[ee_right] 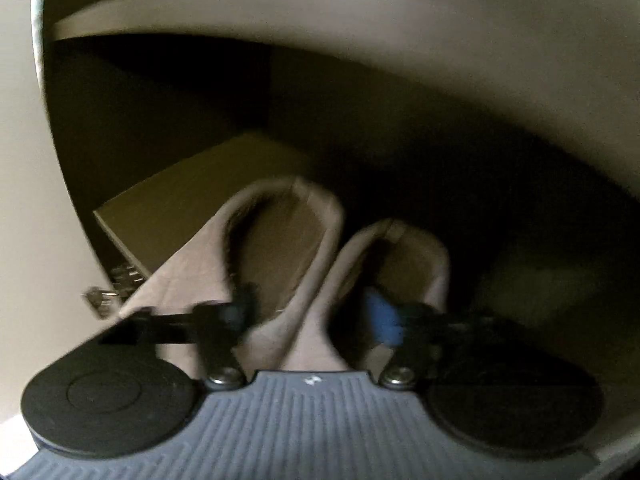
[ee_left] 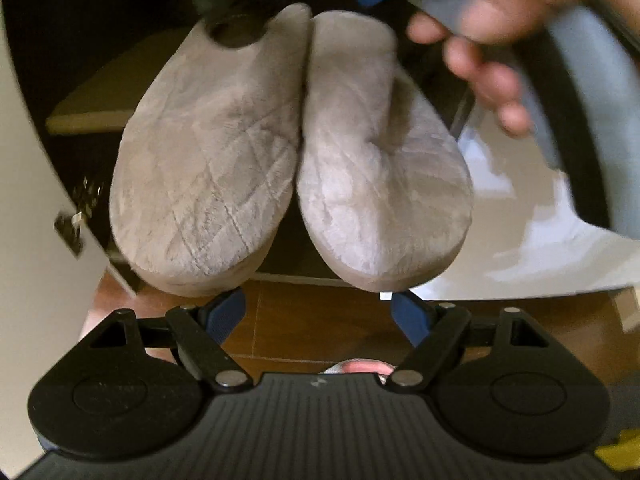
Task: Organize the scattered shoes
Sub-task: 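Carry the beige slippers onto the cabinet shelf and open the right tool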
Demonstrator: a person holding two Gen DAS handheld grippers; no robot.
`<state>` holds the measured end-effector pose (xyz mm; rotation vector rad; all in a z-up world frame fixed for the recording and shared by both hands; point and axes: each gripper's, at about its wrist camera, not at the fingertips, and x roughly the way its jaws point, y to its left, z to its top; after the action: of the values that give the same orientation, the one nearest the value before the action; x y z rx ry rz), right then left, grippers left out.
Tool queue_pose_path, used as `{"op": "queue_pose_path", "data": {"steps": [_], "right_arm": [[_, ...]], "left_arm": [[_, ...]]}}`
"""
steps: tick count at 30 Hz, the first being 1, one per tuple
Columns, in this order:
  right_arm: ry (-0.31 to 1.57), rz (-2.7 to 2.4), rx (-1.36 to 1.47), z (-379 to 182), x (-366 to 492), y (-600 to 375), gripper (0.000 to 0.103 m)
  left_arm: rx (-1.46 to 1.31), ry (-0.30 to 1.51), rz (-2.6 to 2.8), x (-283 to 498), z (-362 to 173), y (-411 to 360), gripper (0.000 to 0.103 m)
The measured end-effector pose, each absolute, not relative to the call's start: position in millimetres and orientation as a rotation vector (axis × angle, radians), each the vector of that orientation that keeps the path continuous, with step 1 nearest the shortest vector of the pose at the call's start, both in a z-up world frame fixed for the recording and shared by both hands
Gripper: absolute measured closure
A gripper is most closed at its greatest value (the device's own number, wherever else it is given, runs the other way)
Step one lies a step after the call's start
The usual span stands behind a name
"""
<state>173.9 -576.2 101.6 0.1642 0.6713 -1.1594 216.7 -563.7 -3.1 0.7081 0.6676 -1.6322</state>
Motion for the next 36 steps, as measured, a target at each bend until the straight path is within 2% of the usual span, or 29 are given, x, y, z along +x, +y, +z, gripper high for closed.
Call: {"op": "queue_pose_path", "data": {"steps": [1,3,5,7,11,12,14,17,24,32,36], "right_arm": [[0.664,-1.150,0.113,104,173,-566,0.016],[0.664,-1.093,0.126,112,159,-523,0.025],[0.650,-1.128,0.232,117,143,-500,0.044],[0.641,-1.195,0.502,120,115,-488,0.050],[0.538,-1.224,1.020,91,74,-483,0.051],[0.537,-1.219,1.077,83,73,-485,0.055],[0.604,-1.203,1.129,51,84,-497,0.073],[0.606,-1.191,1.106,46,99,-513,0.081],[0.580,-1.265,1.035,62,134,-548,0.080],[0.550,-1.307,1.016,69,161,-594,0.080],[0.556,-1.297,1.012,70,172,-612,0.080]], "left_arm": [[0.725,0.638,-1.650,215,-1,-564,0.023],[0.768,0.578,-1.697,214,4,-566,0.023],[0.827,0.525,-1.742,213,5,-567,0.023],[0.890,0.485,-1.773,211,3,-567,0.023],[0.996,0.390,-1.834,207,-1,-568,0.023],[1.028,0.366,-1.848,205,-2,-569,0.023],[1.094,0.325,-1.881,203,-6,-571,0.023],[1.181,0.254,-1.910,200,-13,-574,0.023],[1.180,0.240,-1.898,210,-12,-606,0.024],[1.218,0.140,-1.905,200,-23,-649,0.024],[1.154,0.193,-1.861,196,-30,-652,0.024]]}}
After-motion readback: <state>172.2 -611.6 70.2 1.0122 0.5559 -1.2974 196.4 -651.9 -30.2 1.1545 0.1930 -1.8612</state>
